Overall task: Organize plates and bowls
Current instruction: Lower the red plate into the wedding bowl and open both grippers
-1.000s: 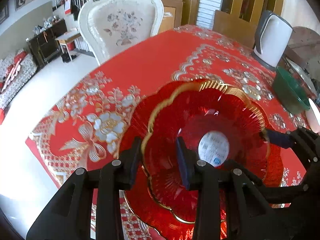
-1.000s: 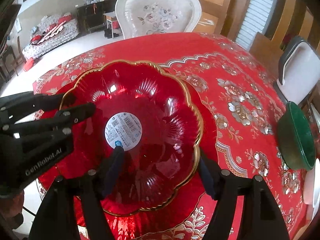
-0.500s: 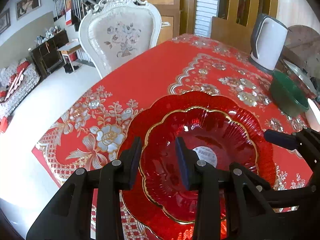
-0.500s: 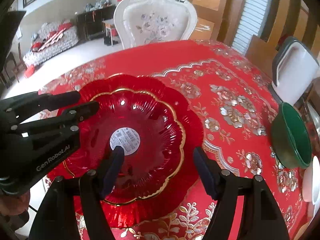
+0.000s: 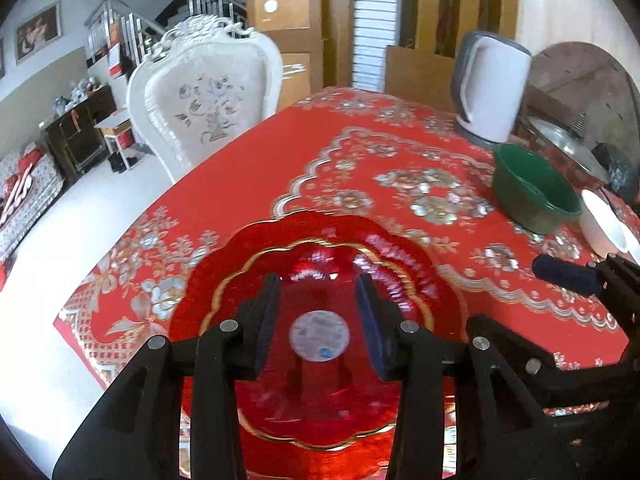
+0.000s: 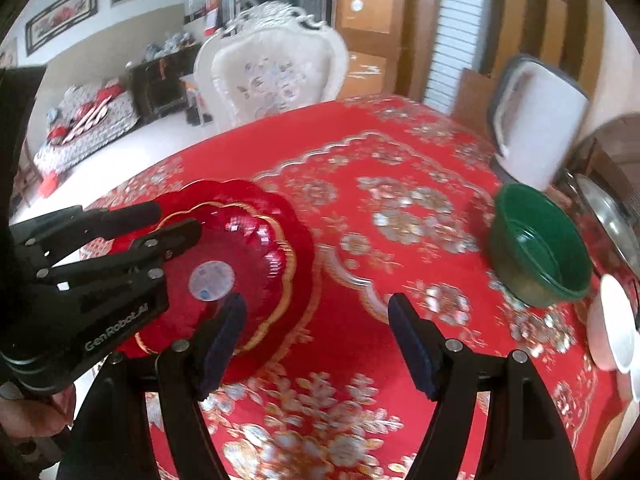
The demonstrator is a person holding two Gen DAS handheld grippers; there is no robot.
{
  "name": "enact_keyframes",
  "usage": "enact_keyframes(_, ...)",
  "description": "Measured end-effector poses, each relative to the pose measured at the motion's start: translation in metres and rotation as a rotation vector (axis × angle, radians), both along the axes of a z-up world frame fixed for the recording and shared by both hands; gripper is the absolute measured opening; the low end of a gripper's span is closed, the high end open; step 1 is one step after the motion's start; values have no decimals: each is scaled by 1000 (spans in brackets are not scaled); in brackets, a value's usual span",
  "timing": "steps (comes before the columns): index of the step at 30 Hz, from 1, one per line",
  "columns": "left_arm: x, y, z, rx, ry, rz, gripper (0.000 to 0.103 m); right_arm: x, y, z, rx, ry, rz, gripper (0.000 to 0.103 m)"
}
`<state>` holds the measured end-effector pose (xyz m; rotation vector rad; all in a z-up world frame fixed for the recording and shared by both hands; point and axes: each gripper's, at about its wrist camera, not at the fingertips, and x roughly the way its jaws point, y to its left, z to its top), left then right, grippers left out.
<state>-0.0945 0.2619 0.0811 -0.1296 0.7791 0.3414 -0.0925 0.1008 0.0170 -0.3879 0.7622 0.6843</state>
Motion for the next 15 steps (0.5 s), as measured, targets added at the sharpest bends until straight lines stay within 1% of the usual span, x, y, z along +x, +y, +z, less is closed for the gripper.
enact_keyframes(4,14,-24,3,-9,12,-55,39,9,-27,5,11,-12,-66,78)
enact_keyframes(15,49,-99,4,6,30,-202,39,35,-104,9,44,8,-217,78)
